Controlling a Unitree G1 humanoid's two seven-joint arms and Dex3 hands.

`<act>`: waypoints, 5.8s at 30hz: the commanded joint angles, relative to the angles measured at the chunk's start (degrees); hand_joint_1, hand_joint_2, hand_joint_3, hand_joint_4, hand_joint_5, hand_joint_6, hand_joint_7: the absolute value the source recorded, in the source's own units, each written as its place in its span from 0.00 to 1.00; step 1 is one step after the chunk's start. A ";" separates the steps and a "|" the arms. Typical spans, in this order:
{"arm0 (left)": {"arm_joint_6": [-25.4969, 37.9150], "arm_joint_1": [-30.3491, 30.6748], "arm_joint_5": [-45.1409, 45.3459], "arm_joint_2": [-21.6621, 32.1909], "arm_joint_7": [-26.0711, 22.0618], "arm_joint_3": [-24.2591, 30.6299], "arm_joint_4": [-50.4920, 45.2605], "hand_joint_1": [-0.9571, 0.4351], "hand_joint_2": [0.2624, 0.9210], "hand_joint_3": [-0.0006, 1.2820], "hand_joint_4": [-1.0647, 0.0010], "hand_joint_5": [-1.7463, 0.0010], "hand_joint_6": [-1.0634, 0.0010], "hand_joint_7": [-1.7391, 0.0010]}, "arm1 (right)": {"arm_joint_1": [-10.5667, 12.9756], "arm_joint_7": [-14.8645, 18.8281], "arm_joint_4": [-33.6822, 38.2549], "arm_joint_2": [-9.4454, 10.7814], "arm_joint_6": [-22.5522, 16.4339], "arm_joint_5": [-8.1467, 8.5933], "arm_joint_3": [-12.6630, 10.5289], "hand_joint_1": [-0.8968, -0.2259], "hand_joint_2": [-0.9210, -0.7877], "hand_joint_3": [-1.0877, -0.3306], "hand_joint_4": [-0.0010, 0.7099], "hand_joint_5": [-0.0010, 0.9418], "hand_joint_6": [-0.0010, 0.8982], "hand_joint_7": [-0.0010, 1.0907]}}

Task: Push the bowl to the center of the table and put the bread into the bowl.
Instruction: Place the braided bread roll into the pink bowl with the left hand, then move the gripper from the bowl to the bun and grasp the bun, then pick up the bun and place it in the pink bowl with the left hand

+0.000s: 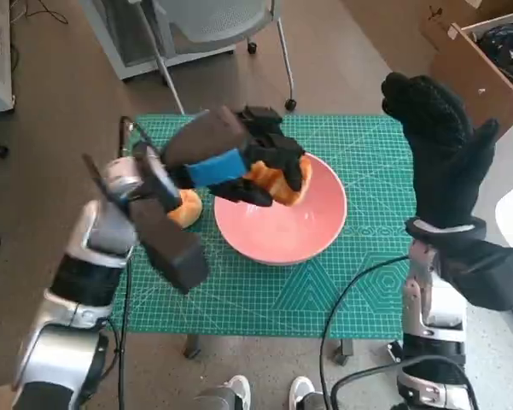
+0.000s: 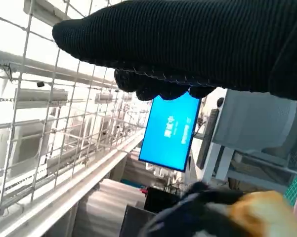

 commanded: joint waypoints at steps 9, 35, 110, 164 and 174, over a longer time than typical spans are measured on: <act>-3.59 -3.20 2.53 -0.15 0.48 -2.30 8.65 0.60 0.95 0.11 0.67 0.57 0.62 0.49 | 2.17 -1.05 -1.59 0.78 2.75 1.33 -0.47 0.39 0.00 0.51 0.37 0.01 0.10 0.46; -2.94 -0.23 2.26 4.80 1.84 0.52 3.88 0.15 1.00 0.20 1.00 1.00 1.00 0.86 | 0.59 -0.13 1.46 0.82 0.98 0.94 -0.23 0.40 0.00 0.51 0.37 0.00 0.07 0.49; 18.24 5.46 3.26 10.27 -7.12 -0.75 19.65 0.53 0.74 0.00 0.93 1.00 0.75 0.97 | -0.57 2.84 0.29 -2.14 4.93 3.86 -1.48 0.40 0.00 0.51 0.35 0.00 0.06 0.51; 22.41 6.54 -4.00 10.38 2.65 10.32 -16.04 0.69 0.97 0.03 0.27 0.36 0.36 0.38 | -0.57 3.72 1.19 -1.78 4.19 3.42 -1.58 0.40 0.00 0.51 0.35 0.00 0.04 0.52; 20.75 6.33 -2.34 5.99 3.58 7.31 -19.16 0.69 0.97 0.02 0.26 0.38 0.33 0.39 | 0.07 3.84 0.70 -1.43 3.92 3.16 -1.35 0.40 0.00 0.51 0.36 0.00 0.04 0.52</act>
